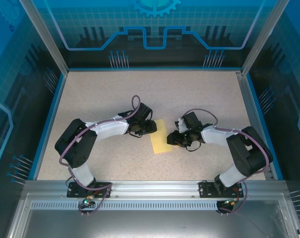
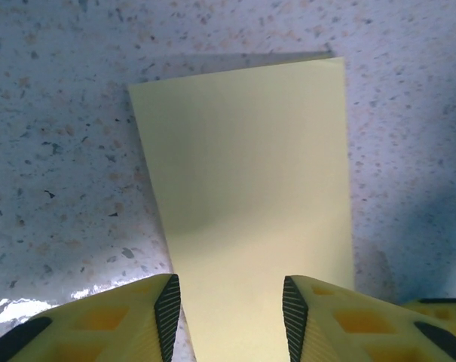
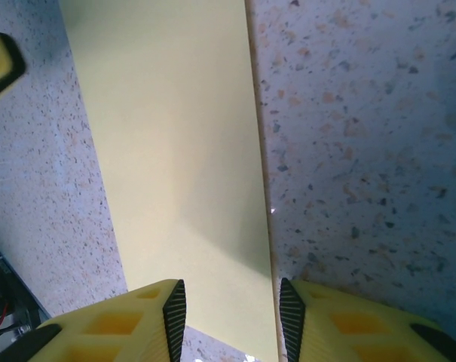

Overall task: Fold a paper plane with a square sheet of paper (pick it up from the middle)
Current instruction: Third fold the triangle at the center of the table.

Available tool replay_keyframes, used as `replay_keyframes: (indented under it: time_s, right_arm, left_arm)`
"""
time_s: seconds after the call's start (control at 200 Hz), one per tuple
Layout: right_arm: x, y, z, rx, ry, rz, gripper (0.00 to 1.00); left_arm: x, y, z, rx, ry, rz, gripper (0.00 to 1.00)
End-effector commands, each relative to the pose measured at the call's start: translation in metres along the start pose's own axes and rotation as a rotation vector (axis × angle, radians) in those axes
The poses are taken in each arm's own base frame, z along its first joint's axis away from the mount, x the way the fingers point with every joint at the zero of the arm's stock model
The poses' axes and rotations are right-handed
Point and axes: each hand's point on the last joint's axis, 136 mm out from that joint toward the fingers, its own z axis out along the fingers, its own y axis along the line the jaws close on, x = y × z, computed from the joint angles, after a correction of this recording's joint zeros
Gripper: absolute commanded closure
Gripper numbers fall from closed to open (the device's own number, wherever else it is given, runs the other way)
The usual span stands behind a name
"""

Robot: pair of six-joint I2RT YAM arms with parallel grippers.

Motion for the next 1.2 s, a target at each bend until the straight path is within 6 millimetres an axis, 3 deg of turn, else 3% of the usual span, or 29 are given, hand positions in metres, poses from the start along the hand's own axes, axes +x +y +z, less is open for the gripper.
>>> replay_keyframes:
  time_s: [0.0, 0.53, 0.815, 1.005, 1.195]
  right_arm:
    - [0.009, 0.002, -0.003, -0.01, 0.021, 0.008, 0.59]
    - [0.013, -0.001, -0.001, -0.02, 0.015, 0.027, 0.57]
    - [0.009, 0.003, -0.004, -0.025, 0.0, 0.026, 0.56]
    - [0.005, 0.004, -0.008, -0.021, -0.023, 0.025, 0.56]
    - [0.003, 0.007, -0.009, -0.032, -0.029, 0.023, 0.56]
  left_arm:
    - [0.007, 0.002, 0.011, 0.011, 0.046, -0.024, 0.57]
    - [-0.002, -0.019, 0.028, 0.072, 0.071, 0.066, 0.6]
    - [-0.001, 0.002, 0.009, -0.022, 0.029, 0.034, 0.57]
    - [-0.008, -0.016, -0.008, 0.066, -0.025, 0.037, 0.64]
    - [-0.007, -0.034, 0.005, 0.14, 0.021, 0.057, 0.71]
